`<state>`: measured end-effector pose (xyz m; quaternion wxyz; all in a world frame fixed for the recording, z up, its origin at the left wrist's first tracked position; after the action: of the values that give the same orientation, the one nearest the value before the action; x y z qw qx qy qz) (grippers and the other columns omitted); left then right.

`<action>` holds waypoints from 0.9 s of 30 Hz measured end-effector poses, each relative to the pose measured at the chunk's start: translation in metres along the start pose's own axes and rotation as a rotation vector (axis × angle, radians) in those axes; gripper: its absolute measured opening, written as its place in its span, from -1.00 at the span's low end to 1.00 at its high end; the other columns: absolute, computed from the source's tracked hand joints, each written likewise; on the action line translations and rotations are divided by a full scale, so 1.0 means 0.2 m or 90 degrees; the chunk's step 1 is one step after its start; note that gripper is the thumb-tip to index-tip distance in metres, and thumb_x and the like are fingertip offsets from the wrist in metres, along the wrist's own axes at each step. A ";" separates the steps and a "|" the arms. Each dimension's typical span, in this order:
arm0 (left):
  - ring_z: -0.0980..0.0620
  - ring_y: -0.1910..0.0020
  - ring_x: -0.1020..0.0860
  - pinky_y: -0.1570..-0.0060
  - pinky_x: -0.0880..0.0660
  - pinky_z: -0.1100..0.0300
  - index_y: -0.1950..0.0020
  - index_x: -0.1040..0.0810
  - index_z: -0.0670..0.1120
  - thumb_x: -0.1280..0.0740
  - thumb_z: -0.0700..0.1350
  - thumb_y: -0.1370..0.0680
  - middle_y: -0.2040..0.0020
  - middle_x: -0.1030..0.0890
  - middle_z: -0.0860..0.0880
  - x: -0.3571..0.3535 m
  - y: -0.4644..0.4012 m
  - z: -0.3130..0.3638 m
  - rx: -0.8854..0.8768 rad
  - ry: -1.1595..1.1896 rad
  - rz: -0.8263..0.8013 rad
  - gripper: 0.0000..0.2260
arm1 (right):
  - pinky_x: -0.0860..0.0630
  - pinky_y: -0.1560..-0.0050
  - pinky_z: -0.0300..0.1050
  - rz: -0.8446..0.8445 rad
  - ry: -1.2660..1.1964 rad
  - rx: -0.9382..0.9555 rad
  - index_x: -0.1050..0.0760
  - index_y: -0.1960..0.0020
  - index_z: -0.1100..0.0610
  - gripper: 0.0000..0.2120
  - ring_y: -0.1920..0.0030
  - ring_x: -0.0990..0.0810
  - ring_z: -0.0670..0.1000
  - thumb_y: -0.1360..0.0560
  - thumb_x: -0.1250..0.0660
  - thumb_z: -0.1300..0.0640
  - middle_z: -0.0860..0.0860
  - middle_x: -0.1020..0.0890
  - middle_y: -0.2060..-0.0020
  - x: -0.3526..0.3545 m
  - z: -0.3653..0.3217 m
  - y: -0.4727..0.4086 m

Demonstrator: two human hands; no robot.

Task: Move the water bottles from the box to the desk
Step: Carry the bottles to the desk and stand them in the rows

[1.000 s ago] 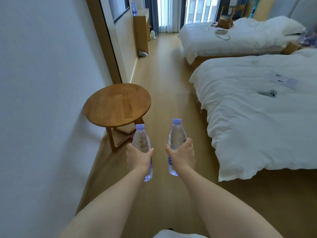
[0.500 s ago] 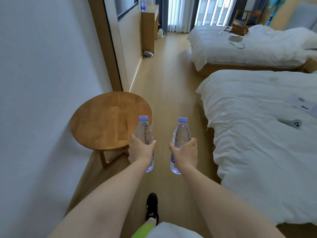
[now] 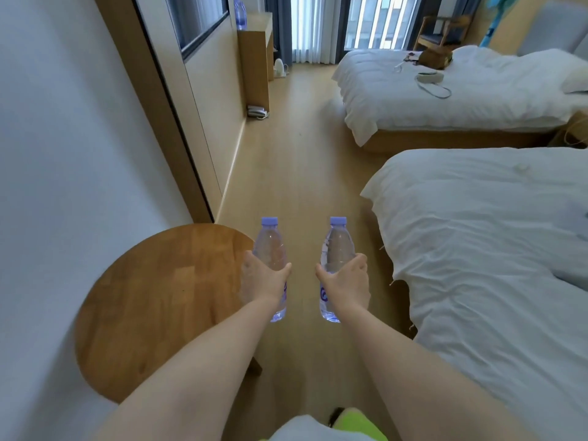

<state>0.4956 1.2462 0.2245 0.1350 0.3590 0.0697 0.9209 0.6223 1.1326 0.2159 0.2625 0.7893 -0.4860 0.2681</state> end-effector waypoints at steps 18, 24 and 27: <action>-0.17 -0.11 -0.53 -0.02 -0.51 -0.01 -0.29 -0.25 -0.10 -0.46 0.18 -0.36 -0.23 -0.46 -0.10 -0.67 -1.57 1.06 0.076 0.055 0.073 -0.33 | -0.54 -0.06 0.10 -0.070 0.064 0.104 -0.22 -0.31 0.21 -0.30 -0.18 -0.50 0.11 -0.42 -0.40 -0.20 0.08 -0.46 -0.21 -0.26 -0.79 -1.94; -0.18 -0.14 -0.52 0.00 -0.47 0.02 -0.33 -0.22 -0.13 -0.46 0.15 -0.38 -0.25 -0.45 -0.11 -0.77 -2.13 1.32 0.084 0.043 0.086 -0.31 | -0.54 -0.03 0.09 -0.083 0.065 0.100 -0.25 -0.25 0.19 -0.34 -0.15 -0.50 0.10 -0.42 -0.38 -0.23 0.06 -0.46 -0.17 -0.46 -1.05 -2.47; -0.18 -0.11 -0.54 -0.01 -0.50 -0.01 -0.34 -0.20 -0.12 -0.44 0.17 -0.38 -0.23 -0.45 -0.10 -0.84 -2.49 1.42 0.084 0.025 0.072 -0.30 | -0.54 -0.05 0.10 -0.083 0.060 0.091 -0.24 -0.29 0.21 -0.32 -0.17 -0.50 0.11 -0.42 -0.38 -0.22 0.06 -0.45 -0.20 -0.61 -1.19 -2.78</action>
<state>0.9061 1.6808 0.2126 0.0573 0.3525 0.1128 0.9272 1.0400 1.5877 0.2186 0.2452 0.8225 -0.4004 0.3209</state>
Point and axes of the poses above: each hand's wrist, its own y-axis away from the middle knuckle, its own x-axis out of the back of the hand, z = x × y, the point moved 3 cm from there along -y, towards the middle knuckle
